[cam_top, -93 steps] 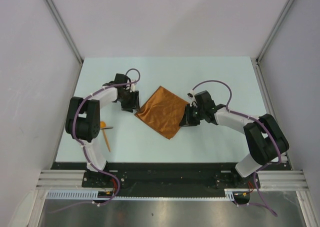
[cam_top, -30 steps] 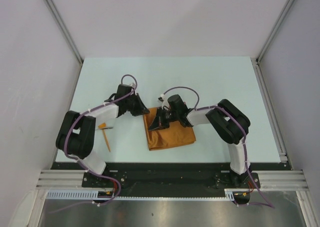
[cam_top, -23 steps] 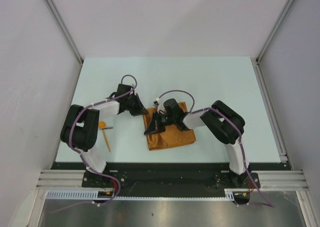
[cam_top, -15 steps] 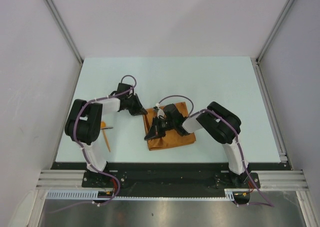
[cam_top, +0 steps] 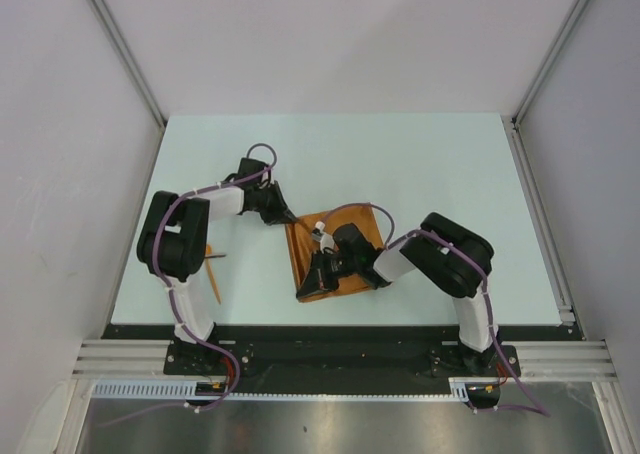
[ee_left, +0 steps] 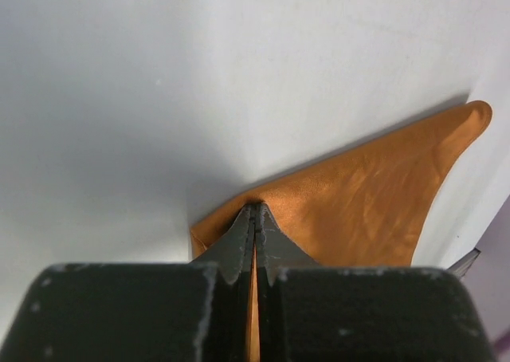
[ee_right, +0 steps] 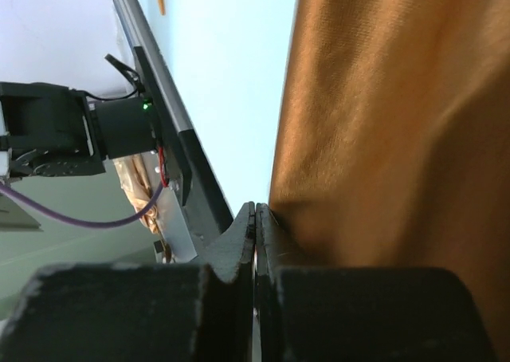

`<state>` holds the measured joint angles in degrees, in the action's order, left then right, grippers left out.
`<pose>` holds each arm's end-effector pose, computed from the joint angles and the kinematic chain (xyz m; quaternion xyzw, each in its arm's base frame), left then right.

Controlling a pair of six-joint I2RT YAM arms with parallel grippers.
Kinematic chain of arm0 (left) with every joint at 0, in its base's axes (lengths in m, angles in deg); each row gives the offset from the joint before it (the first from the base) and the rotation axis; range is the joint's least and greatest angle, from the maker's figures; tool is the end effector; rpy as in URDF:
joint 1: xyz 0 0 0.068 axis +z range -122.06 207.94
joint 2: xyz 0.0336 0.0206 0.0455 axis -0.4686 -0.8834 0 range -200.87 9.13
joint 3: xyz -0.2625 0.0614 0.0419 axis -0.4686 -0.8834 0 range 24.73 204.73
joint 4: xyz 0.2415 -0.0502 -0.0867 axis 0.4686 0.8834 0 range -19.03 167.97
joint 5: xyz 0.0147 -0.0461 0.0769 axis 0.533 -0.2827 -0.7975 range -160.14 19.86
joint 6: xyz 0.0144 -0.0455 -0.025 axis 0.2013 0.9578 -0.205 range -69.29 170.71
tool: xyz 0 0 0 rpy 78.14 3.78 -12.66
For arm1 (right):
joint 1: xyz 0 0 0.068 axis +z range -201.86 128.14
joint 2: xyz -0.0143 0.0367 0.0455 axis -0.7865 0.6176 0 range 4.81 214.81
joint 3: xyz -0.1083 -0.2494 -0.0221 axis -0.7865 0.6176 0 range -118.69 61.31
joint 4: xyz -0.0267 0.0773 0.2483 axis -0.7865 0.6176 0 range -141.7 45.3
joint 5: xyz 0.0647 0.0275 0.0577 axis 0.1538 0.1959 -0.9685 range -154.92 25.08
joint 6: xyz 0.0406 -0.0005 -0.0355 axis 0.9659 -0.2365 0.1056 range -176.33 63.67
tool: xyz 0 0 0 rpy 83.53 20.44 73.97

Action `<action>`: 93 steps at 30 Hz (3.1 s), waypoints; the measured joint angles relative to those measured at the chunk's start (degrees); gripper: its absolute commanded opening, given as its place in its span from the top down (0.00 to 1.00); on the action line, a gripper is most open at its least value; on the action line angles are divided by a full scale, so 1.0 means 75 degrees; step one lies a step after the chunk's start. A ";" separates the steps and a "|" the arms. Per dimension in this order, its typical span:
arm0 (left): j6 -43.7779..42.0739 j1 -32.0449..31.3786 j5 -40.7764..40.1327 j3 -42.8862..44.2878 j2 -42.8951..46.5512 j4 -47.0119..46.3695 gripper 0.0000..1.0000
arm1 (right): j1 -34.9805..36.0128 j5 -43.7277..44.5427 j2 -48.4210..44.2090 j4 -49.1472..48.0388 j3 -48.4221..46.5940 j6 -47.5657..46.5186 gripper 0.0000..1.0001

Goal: Fold the napkin into a case and place the utensils inside
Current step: Smooth out the square-folded napkin at the center of the board.

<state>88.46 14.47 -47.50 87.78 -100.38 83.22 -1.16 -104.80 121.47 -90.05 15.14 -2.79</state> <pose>0.3624 -0.1008 0.1348 -0.1468 0.9343 -0.2847 0.1567 0.2122 0.2950 0.0846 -0.1445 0.8266 0.5422 0.0437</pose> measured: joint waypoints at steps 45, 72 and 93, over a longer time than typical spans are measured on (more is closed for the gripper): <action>-0.0595 -0.0565 -0.1209 -0.0032 0.0466 0.0565 0.76 | -0.3911 -0.0475 0.1122 0.2308 -0.2812 -0.1478 0.84; -0.1233 -0.3637 -0.1932 -0.3118 0.4348 0.1072 0.79 | -0.3238 0.3077 -0.4584 0.8078 0.0775 -0.2611 0.40; -0.0892 -0.3646 -0.0903 -0.4269 0.5441 0.0149 0.82 | -0.3246 0.3267 -0.4887 0.7495 0.1314 -0.2104 0.54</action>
<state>81.78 -12.87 -54.28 55.75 -59.58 84.34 -25.51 -80.30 84.82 -33.83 25.00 -18.57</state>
